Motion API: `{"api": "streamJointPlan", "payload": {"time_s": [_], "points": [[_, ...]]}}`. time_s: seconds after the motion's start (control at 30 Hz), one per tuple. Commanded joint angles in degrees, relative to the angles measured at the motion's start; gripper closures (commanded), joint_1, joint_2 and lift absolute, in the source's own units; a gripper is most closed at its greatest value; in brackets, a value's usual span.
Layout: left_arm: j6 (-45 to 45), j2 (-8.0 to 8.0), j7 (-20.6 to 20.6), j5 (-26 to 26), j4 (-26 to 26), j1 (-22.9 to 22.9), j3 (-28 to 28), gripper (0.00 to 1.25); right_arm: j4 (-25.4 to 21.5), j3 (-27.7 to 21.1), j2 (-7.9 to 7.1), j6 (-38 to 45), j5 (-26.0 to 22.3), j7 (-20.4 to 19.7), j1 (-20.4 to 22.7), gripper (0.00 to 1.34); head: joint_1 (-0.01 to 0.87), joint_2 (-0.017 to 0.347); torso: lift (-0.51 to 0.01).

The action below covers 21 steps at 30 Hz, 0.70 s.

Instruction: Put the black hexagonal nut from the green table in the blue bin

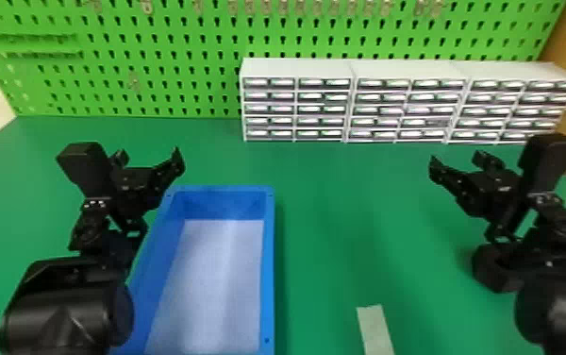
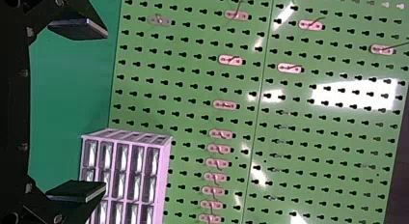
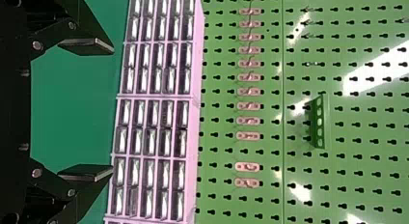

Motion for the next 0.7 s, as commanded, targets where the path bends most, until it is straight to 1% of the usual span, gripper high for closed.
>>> {"api": "streamJointPlan", "payload": {"time_s": [0.0,0.27,0.43,0.67], "points": [[0.0,0.0,0.0,0.1,0.0,0.1,-0.1,0.17,0.0,0.0,0.0,0.0,0.0,0.0,0.0,0.4,0.686,0.051,-0.097],[0.0,0.0,0.0,0.2,0.0,0.0,-0.2,0.17,-0.3,-0.3,0.0,0.0,0.0,0.0,0.1,0.4,0.686,0.051,-0.097],[0.0,0.0,0.0,0.2,-0.1,0.1,-0.1,0.17,-0.4,-0.3,0.26,0.4,0.0,0.0,0.0,0.4,0.686,0.051,-0.097],[0.0,0.0,0.0,0.2,-0.1,0.1,-0.1,0.17,-2.2,-1.2,0.7,2.8,-0.4,0.0,-0.3,0.4,0.686,0.051,-0.097]]}}
